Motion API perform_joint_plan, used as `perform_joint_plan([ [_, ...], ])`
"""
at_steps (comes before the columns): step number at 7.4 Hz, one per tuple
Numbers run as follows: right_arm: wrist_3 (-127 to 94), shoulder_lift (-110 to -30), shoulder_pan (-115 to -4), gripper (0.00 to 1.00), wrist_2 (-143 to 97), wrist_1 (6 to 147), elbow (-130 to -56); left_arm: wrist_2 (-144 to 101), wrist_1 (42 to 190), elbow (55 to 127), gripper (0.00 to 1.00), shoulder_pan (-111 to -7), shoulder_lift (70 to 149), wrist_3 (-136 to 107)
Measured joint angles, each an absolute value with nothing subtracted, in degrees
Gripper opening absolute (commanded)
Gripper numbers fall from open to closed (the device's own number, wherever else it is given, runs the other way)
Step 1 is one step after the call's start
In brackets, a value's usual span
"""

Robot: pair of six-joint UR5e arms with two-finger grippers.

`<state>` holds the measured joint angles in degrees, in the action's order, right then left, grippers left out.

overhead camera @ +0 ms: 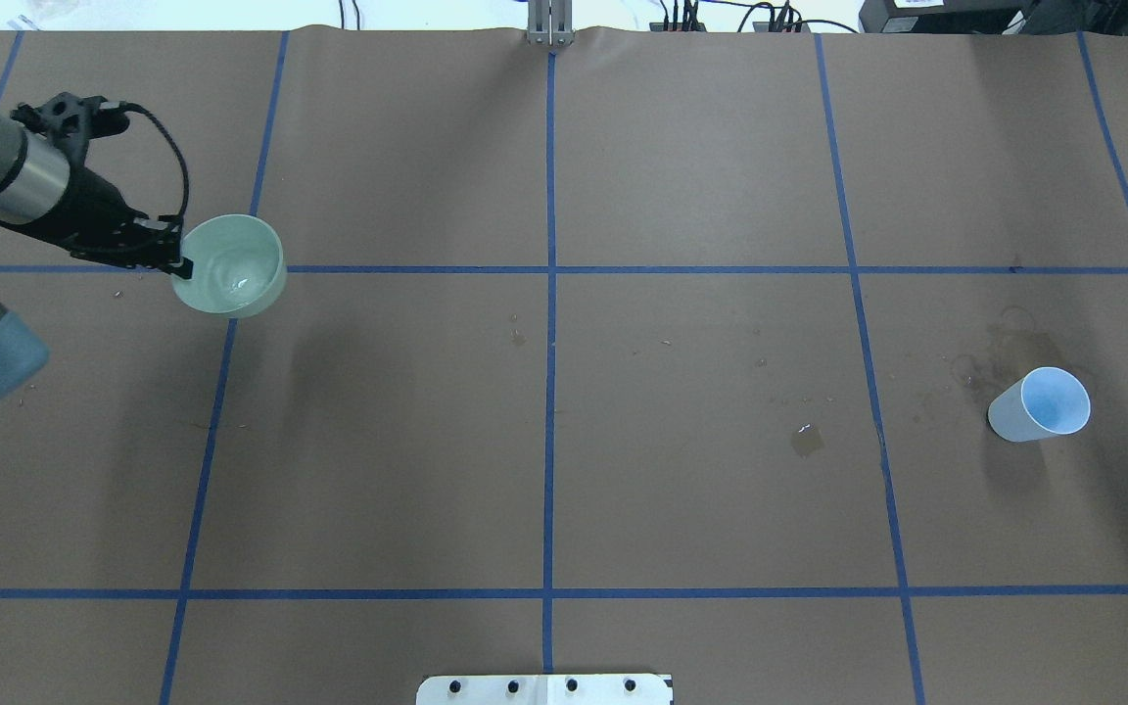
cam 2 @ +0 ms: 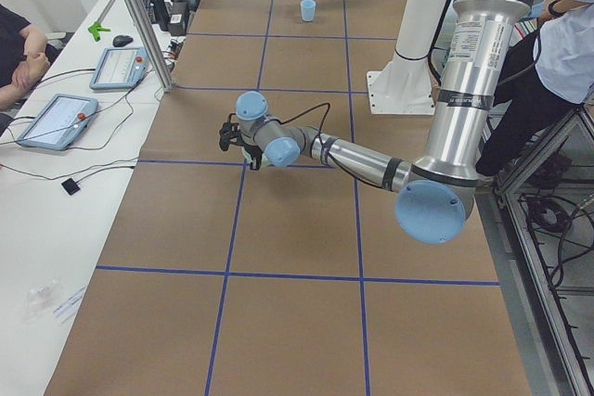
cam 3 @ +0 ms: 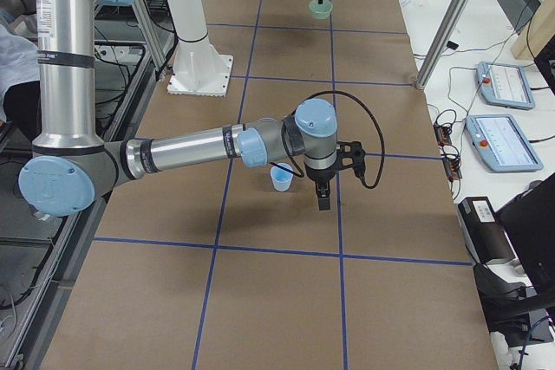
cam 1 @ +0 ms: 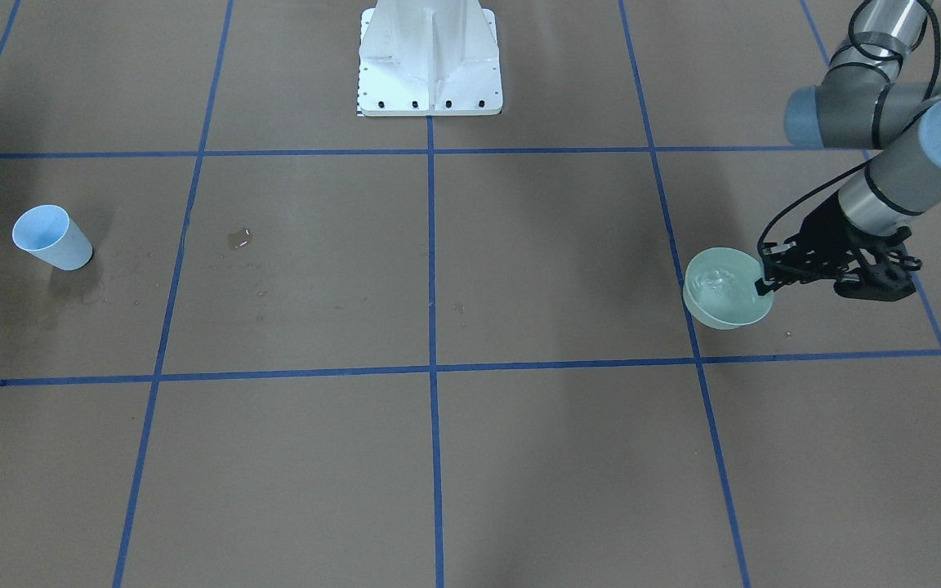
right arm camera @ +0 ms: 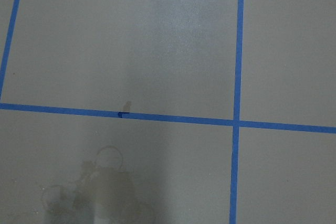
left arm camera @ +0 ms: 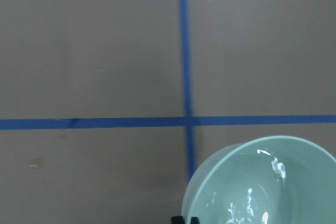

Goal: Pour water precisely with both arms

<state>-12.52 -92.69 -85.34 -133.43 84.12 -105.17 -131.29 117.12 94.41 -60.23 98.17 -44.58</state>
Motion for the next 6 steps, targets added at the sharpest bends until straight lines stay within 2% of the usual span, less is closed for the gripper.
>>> perform_joint_plan([
  [3, -12.64, -92.64, -85.34, 1.00, -133.50, 84.11, -105.20, -131.33, 117.24, 93.57, 0.00, -64.14, 91.11, -33.56],
  [6, -12.80, -92.58, -85.27, 1.00, -133.48, 84.19, -105.11, -131.31, 117.24, 90.93, 0.00, -64.09, 90.19, -32.11],
])
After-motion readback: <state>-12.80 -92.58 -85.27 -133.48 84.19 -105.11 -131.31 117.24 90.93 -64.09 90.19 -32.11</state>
